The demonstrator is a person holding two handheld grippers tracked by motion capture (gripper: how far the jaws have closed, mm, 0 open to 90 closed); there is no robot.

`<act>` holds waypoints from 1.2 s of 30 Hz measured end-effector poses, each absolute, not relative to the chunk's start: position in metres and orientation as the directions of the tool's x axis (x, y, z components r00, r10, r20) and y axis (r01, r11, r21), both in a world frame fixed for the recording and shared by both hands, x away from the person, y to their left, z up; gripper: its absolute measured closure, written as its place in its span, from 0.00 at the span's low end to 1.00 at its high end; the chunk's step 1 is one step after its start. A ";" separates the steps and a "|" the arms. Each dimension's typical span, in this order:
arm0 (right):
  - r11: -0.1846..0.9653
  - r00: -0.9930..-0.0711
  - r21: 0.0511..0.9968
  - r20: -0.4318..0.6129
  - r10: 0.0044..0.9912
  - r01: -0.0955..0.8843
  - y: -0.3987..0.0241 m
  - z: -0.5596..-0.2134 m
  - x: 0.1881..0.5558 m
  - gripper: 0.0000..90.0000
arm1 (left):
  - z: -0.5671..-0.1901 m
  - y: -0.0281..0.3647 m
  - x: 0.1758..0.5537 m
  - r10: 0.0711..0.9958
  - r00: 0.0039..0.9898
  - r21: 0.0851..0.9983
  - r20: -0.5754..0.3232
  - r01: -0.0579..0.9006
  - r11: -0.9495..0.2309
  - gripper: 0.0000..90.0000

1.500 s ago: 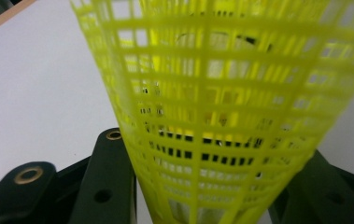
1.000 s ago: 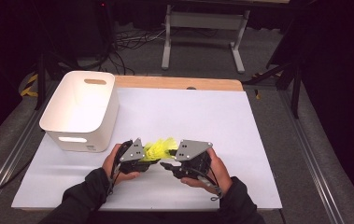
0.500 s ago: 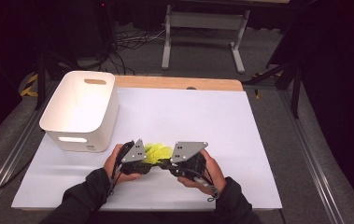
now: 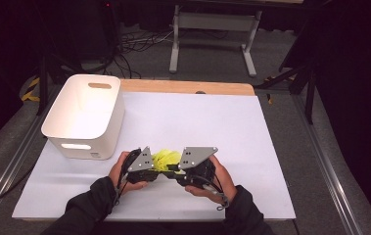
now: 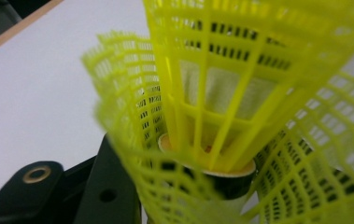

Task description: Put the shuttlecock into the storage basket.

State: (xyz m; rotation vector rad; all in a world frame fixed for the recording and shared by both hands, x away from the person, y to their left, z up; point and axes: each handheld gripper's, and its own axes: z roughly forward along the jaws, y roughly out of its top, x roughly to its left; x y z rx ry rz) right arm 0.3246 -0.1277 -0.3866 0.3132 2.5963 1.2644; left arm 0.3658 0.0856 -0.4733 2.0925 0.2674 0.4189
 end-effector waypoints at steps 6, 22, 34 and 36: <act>0.640 -0.936 0.767 -0.195 0.291 0.039 -0.123 -0.384 0.319 0.76 | -0.473 0.087 0.366 0.365 0.910 0.858 0.194 0.023 -0.513 0.74; 0.616 -0.898 0.787 -0.302 0.319 -0.045 -0.132 -0.370 0.309 0.47 | -0.469 0.096 0.365 0.401 0.902 0.898 0.162 0.035 -0.439 0.73; 0.553 -0.837 0.830 -0.349 0.422 -0.067 -0.153 -0.363 0.306 0.34 | -0.466 0.103 0.363 0.421 0.893 0.908 0.159 0.036 -0.418 0.73; 0.545 -0.824 0.836 -0.354 0.443 -0.065 -0.158 -0.363 0.307 0.32 | -0.466 0.104 0.364 0.424 0.893 0.910 0.151 0.042 -0.413 0.73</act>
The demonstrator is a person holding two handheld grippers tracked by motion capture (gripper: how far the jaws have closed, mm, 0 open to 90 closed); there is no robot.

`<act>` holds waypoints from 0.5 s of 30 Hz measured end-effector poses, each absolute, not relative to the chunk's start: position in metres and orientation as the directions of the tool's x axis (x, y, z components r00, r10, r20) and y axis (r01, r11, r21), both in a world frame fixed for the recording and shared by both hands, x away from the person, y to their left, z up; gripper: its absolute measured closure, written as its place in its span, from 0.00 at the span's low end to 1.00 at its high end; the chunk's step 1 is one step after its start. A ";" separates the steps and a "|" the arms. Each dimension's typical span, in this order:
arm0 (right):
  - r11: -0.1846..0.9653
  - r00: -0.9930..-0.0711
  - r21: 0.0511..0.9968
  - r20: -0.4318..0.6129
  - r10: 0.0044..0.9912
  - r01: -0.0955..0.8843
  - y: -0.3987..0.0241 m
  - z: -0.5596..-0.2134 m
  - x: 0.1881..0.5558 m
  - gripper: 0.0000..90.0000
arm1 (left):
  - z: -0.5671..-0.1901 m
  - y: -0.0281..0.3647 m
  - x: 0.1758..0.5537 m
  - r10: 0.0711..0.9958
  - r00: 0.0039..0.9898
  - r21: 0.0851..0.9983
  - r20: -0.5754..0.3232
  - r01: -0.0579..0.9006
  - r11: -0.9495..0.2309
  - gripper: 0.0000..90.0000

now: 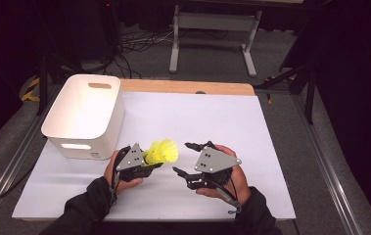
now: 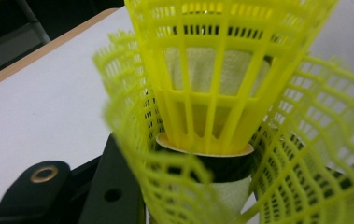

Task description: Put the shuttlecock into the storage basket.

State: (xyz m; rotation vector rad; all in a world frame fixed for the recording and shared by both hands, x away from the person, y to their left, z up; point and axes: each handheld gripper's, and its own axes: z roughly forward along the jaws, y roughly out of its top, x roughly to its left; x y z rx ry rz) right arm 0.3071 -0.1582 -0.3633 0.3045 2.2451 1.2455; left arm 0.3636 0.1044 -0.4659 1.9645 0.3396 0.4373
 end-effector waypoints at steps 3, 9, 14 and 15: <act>0.539 -0.806 0.841 -0.353 0.476 -0.049 -0.165 -0.366 0.309 0.28 | -0.465 0.107 0.364 0.426 0.891 0.910 0.155 0.040 -0.414 0.73; 0.527 -0.779 0.849 -0.355 0.516 -0.038 -0.174 -0.374 0.310 0.25 | -0.461 0.113 0.364 0.441 0.885 0.916 0.148 0.045 -0.399 0.73; 0.522 -0.764 0.852 -0.355 0.539 -0.028 -0.181 -0.383 0.309 0.22 | -0.459 0.118 0.365 0.450 0.880 0.918 0.153 0.042 -0.395 0.73; 0.520 -0.764 0.854 -0.349 0.543 -0.021 -0.182 -0.385 0.310 0.22 | -0.459 0.119 0.365 0.451 0.878 0.917 0.160 0.036 -0.397 0.73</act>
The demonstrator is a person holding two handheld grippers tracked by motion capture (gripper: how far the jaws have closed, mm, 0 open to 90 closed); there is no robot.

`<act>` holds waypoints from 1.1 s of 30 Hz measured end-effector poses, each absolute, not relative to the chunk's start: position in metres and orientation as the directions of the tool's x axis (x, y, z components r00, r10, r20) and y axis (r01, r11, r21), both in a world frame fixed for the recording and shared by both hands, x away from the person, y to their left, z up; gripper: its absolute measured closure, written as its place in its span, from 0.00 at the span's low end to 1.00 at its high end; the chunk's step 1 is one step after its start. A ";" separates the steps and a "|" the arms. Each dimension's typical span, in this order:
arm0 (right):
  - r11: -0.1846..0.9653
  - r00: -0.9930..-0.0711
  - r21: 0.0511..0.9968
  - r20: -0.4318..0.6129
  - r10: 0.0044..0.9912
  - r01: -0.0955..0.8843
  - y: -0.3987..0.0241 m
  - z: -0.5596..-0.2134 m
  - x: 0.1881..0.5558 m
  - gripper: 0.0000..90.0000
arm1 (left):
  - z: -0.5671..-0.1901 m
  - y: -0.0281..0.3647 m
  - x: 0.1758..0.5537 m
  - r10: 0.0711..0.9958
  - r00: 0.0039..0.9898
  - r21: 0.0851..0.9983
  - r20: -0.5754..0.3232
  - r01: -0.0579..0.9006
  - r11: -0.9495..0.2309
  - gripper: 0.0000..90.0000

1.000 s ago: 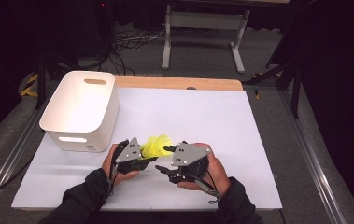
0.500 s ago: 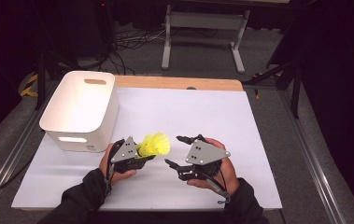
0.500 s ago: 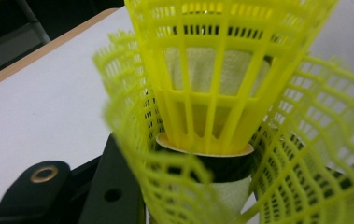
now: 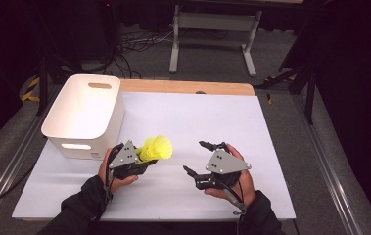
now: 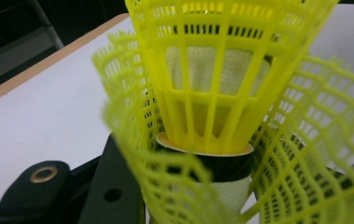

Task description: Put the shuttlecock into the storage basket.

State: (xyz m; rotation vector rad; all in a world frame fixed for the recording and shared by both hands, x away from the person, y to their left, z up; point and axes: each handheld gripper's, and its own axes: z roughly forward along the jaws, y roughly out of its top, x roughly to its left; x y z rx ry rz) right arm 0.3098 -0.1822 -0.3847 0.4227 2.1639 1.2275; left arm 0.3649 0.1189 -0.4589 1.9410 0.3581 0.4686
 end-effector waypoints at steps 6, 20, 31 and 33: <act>0.513 -0.756 0.859 -0.337 0.561 -0.003 -0.189 -0.393 0.309 0.22 | -0.457 0.124 0.365 0.459 0.874 0.920 0.160 0.037 -0.390 0.73; 0.526 -0.736 0.851 -0.354 0.577 0.003 -0.197 -0.416 0.308 0.21 | -0.453 0.133 0.364 0.483 0.860 0.928 0.164 0.031 -0.370 0.73; 0.538 -0.724 0.843 -0.358 0.590 0.022 -0.203 -0.431 0.306 0.22 | -0.449 0.140 0.364 0.498 0.853 0.937 0.158 0.030 -0.349 0.73; 0.533 -0.720 0.846 -0.355 0.597 0.025 -0.206 -0.434 0.305 0.22 | -0.448 0.141 0.364 0.501 0.851 0.937 0.159 0.029 -0.347 0.73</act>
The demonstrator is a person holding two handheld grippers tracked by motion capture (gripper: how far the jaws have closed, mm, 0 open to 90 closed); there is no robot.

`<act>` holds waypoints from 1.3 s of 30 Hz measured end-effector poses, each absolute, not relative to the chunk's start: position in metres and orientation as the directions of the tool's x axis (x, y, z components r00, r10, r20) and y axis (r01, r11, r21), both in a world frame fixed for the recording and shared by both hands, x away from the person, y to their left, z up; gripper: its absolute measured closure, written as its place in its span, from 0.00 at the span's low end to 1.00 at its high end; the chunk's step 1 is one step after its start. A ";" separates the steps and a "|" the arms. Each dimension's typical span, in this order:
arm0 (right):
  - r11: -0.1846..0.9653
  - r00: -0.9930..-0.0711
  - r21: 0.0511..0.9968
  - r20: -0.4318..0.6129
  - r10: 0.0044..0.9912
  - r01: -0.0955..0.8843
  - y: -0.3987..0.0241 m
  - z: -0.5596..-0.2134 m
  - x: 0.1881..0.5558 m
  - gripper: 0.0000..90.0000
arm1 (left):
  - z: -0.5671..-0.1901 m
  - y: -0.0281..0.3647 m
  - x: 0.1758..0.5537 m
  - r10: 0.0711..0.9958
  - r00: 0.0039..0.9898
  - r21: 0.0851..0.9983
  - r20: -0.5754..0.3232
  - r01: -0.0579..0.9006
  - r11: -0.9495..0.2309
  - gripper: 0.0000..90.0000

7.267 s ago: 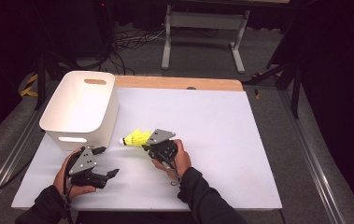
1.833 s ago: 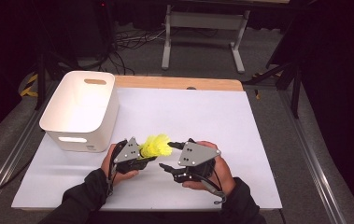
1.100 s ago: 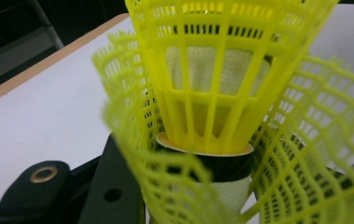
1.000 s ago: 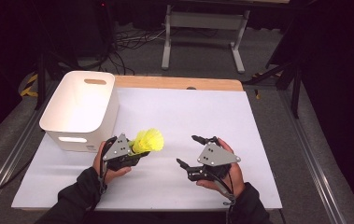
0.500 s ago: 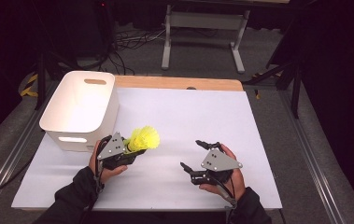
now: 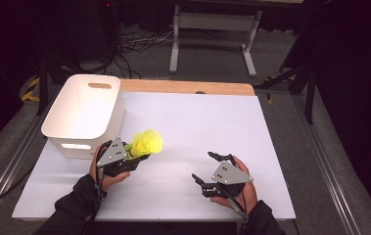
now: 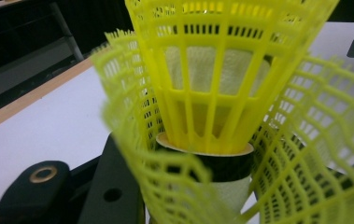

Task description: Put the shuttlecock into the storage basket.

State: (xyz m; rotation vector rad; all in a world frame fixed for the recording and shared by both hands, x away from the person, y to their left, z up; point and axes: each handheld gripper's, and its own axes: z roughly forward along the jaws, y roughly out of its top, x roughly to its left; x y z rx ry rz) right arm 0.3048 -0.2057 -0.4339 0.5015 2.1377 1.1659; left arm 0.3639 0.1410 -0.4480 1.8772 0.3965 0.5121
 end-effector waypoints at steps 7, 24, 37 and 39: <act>0.518 -0.695 0.854 -0.338 0.634 0.057 -0.219 -0.441 0.303 0.21 | -0.446 0.145 0.364 0.507 0.847 0.940 0.160 0.026 -0.341 0.73; 0.524 -0.681 0.848 -0.337 0.651 0.082 -0.232 -0.452 0.303 0.21 | -0.440 0.154 0.362 0.528 0.836 0.952 0.151 0.021 -0.306 0.72; 0.528 -0.688 0.846 -0.337 0.643 0.079 -0.230 -0.455 0.304 0.21 | -0.432 0.164 0.360 0.540 0.827 0.957 0.154 0.012 -0.291 0.72; 0.528 -0.690 0.845 -0.336 0.641 0.079 -0.230 -0.455 0.304 0.21 | -0.432 0.165 0.360 0.544 0.824 0.958 0.158 0.006 -0.287 0.72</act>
